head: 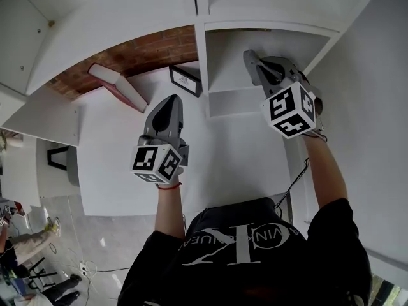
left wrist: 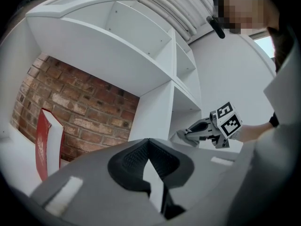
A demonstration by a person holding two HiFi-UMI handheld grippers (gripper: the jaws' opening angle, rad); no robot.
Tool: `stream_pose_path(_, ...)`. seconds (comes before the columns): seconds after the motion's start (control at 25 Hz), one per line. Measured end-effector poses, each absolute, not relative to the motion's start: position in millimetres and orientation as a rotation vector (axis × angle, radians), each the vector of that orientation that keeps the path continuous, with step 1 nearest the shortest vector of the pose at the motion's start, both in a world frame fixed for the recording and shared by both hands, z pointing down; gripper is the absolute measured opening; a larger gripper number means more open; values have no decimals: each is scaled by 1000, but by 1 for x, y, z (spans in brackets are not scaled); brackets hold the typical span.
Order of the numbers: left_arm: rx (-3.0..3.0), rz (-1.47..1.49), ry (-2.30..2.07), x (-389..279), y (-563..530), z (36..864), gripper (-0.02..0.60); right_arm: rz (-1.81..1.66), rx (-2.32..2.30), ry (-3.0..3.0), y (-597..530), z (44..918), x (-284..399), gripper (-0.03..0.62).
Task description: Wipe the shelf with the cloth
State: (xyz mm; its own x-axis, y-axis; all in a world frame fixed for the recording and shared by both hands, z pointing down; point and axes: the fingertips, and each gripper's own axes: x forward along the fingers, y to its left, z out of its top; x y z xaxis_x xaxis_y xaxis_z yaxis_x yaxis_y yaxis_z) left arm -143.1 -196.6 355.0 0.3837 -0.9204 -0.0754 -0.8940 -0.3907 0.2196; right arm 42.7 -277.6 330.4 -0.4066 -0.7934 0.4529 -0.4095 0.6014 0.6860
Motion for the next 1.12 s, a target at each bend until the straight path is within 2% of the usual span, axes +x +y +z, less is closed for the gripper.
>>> stream_pose_path(0.2, 2527, -207, -1662, -137, -188, 354, 9, -386, 1068, -2290, -257, 328, 48, 23)
stream_pose_path(0.52, 2510, -181, -1731, -134, -166, 355, 9, -271, 1159, -2521, -215, 324, 61, 23)
stream_pose_path(1.12, 2510, -160, -1764, -121, -138, 363, 9, -249, 1118, -2644, -162, 345, 60, 23)
